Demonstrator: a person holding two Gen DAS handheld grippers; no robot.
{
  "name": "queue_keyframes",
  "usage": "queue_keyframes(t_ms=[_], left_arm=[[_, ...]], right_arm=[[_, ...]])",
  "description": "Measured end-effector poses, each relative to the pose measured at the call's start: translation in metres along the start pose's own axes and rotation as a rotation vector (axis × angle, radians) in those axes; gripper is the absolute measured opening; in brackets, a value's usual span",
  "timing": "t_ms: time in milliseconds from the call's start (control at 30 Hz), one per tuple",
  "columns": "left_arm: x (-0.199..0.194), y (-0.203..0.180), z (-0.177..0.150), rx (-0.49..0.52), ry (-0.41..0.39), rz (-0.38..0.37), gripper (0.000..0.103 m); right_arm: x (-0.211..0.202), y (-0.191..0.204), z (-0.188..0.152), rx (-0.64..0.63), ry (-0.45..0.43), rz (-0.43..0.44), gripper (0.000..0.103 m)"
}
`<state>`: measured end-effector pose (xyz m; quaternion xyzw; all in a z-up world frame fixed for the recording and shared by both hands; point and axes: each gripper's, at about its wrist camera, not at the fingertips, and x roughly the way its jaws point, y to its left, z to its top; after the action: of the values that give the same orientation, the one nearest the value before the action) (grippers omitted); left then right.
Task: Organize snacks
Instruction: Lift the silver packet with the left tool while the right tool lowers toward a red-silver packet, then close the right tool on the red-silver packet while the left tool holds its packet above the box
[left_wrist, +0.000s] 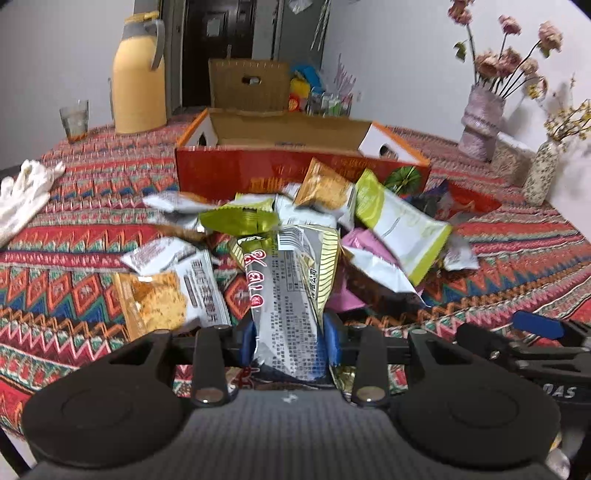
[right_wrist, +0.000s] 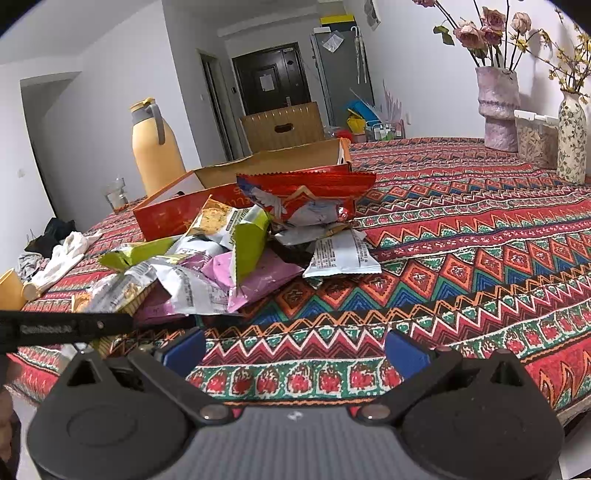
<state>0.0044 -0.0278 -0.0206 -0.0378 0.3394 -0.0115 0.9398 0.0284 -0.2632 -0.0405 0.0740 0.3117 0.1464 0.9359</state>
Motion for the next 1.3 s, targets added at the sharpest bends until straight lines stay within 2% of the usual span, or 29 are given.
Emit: queue_keyframes(t_ms=[267,567,733,933,1033,1100,1300], left_arm=[[-0.014,-0.001,0.008,0.002,-0.054,-0.018,0.037],[-0.033,-0.005,0.031,0.013,-0.155,-0.049,0.037],[-0.034,-0.009,0.051,0.016,-0.190,-0.062,0.037],[-0.023,-0.008,0.072,0.015,-0.205,-0.051,0.037],[-0.014,-0.004,0.081,0.002,-0.194,-0.037,0.037],[-0.007,-0.001,0.085,-0.006,-0.185,-0.030,0.037],[0.010,0.008,0.089,-0.020,-0.153,-0.013,0.037]], right_arm=[[-0.002,0.004,0.001,-0.014,-0.008,-0.008,0.103],[-0.003,0.004,0.016,-0.030,-0.056,-0.031,0.103],[-0.005,0.004,0.040,-0.057,-0.100,-0.025,0.103],[0.003,0.005,0.091,-0.124,-0.107,-0.011,0.103],[0.014,0.004,0.121,-0.143,-0.088,-0.008,0.103],[0.028,0.002,0.138,-0.165,-0.045,-0.011,0.103],[0.091,-0.008,0.166,-0.145,0.170,0.000,0.102]])
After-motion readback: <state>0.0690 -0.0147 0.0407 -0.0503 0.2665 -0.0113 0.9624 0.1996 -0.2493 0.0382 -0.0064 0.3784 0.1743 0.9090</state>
